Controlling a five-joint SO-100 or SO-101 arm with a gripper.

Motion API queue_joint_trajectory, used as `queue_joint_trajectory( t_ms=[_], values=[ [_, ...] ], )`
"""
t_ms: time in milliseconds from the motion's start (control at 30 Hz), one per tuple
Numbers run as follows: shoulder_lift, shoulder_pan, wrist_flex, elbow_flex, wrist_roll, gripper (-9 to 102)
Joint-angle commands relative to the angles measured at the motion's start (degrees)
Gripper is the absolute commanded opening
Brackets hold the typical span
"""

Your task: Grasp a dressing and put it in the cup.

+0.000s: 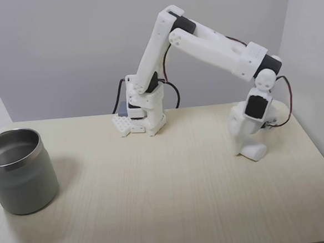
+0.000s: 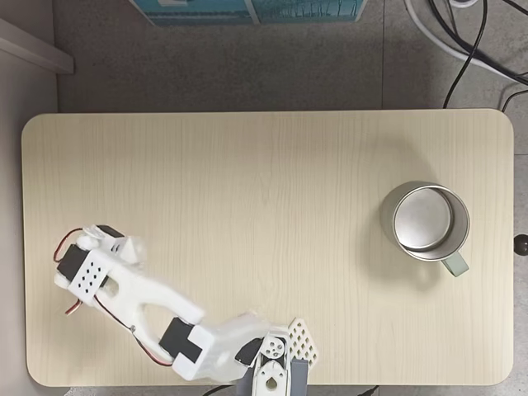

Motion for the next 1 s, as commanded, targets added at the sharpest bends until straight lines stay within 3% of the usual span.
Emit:
queue_joint_trajectory(
  t_ms=[0, 67, 333, 667, 967],
  values=[
    [-0.2, 0.4, -0.8, 0.4, 1.4, 6],
    [-0.4, 0.6, -1.5, 0.4, 2.3, 0],
    [-3.9, 0.5, -2.0, 0.2, 5.3, 0],
    [-28.7, 3.3, 3.8, 0.4, 11.5, 0],
    [-46.0, 21.0, 11.4, 4.3, 14.6, 0]
  ],
)
